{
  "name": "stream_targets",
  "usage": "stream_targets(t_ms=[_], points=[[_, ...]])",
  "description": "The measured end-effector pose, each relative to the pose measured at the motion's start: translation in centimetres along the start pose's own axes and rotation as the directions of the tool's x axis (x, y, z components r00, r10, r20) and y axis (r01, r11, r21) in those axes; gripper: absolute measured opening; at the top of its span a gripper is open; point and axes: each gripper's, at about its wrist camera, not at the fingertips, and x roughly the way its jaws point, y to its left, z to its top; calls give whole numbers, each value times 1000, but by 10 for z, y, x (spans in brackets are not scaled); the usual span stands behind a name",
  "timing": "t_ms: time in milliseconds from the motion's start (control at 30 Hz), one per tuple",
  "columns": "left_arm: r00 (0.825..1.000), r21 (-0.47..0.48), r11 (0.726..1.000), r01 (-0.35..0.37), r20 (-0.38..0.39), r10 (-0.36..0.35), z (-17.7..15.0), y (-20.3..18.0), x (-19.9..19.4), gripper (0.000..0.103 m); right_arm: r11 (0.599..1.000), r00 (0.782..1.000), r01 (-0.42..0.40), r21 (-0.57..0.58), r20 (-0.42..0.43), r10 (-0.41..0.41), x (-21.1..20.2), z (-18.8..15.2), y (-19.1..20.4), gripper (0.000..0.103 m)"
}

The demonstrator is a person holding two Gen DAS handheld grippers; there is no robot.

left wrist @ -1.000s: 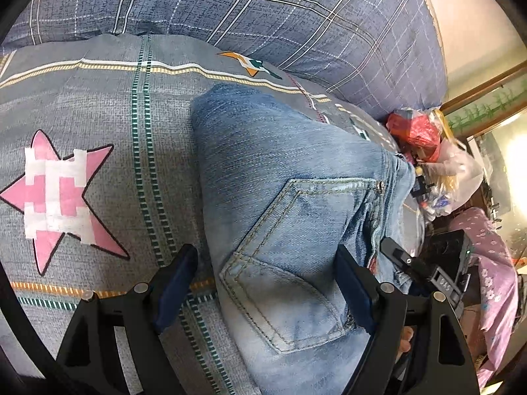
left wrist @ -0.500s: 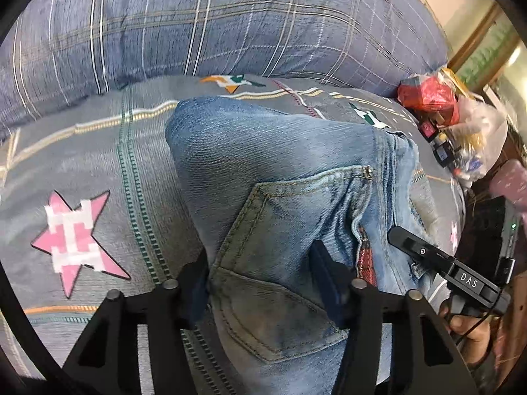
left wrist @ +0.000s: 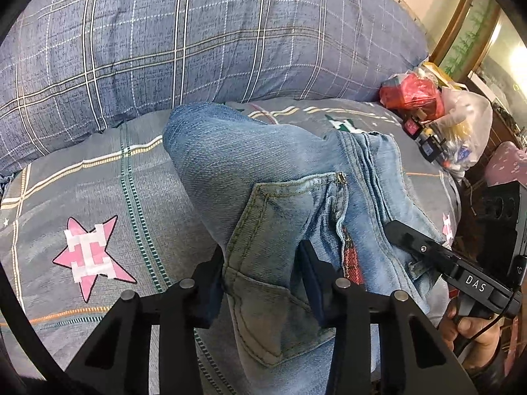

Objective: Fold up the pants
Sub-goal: 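Hold the jeans fold edge with the right gripper while the left gripper pins the pocket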

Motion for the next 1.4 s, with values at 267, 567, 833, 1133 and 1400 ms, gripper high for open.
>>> stream_targets(t_ms=[267,567,833,1133,1400], points=[[998,3,1000,19,56,-19,5,-4,-26,43,1000,999,-8,-18,37,9,-19,7,16,35],[994,-26,1000,14,111,-11,4,18,-59,44,997,998,-26,-73,52,30,-26,16,51,35],[989,-86,996,-34,137,46,-1,62,-84,43,990,997,-78,-116,20,80,0,14,92,35],[984,-161,983,-87,139,109,2,122,-94,43,982,992,-122,-144,-43,117,51,12,135,35],[982,-224,968,-113,120,142,12,175,-83,43,975,989,-127,-180,-91,113,105,21,166,35]])
